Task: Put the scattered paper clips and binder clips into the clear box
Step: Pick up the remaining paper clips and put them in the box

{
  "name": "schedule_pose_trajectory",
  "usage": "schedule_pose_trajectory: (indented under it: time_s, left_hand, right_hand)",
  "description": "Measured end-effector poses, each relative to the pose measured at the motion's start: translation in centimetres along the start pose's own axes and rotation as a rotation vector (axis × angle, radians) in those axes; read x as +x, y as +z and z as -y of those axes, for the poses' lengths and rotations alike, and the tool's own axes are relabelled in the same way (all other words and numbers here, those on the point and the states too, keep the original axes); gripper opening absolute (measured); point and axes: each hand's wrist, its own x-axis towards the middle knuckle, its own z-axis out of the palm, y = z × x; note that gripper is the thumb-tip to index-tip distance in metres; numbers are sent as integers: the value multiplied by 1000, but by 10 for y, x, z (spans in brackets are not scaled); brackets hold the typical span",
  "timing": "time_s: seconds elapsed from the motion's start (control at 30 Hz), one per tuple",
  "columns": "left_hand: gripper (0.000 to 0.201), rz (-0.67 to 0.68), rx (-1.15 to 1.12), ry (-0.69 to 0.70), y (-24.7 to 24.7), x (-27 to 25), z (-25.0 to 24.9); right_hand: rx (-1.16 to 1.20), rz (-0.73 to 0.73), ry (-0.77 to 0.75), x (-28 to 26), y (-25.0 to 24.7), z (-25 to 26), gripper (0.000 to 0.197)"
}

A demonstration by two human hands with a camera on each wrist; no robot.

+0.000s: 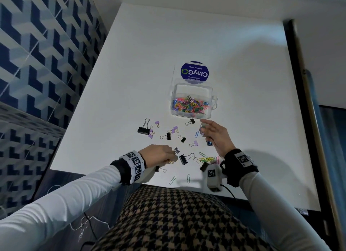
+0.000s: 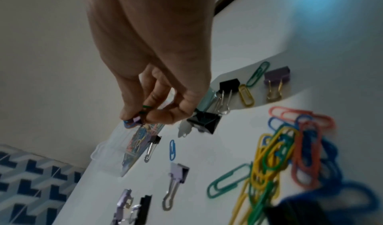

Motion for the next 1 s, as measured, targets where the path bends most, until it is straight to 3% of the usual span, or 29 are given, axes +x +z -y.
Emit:
schedule_pose_trajectory:
  time_s: [0.2,0.4,0.5,0.57,0.63,0.7,0.8,0.9,1.0]
  left_hand:
    - [40,-38,43,106,7,4,4]
    - [26,-103,62,9,7,7,5]
    - [15,-97,62,-66,5,8,5]
    - [17,-28,69,-108,1,9,4]
    - [21,39,129,-89,-2,12,2]
    - [25,77,104,-133,-3,12,2]
    - [14,-5,19,-188,-3,11,-2]
    - [7,27,21,-177,-5,10,-5]
    - [12,26,103,-217,-6,13,-7]
  right_hand:
    - [-241,11,-10,1,-6,-4,22]
    - [-363,-41,-52,1,-15,-4,22]
    - [-353,-129,-32,6,-15,0,26]
    - [-425,-153,-32,12,-11,3,19]
    - [-578,-103,-28,18,-2,6,6]
    - [-798,-5,-35,24,12,9,12]
    - [-1089,163,-121,25,31,11,17]
    - [-1122,236,-180,23,32,12,18]
    - [-1115,176,-178,23,28,12,20]
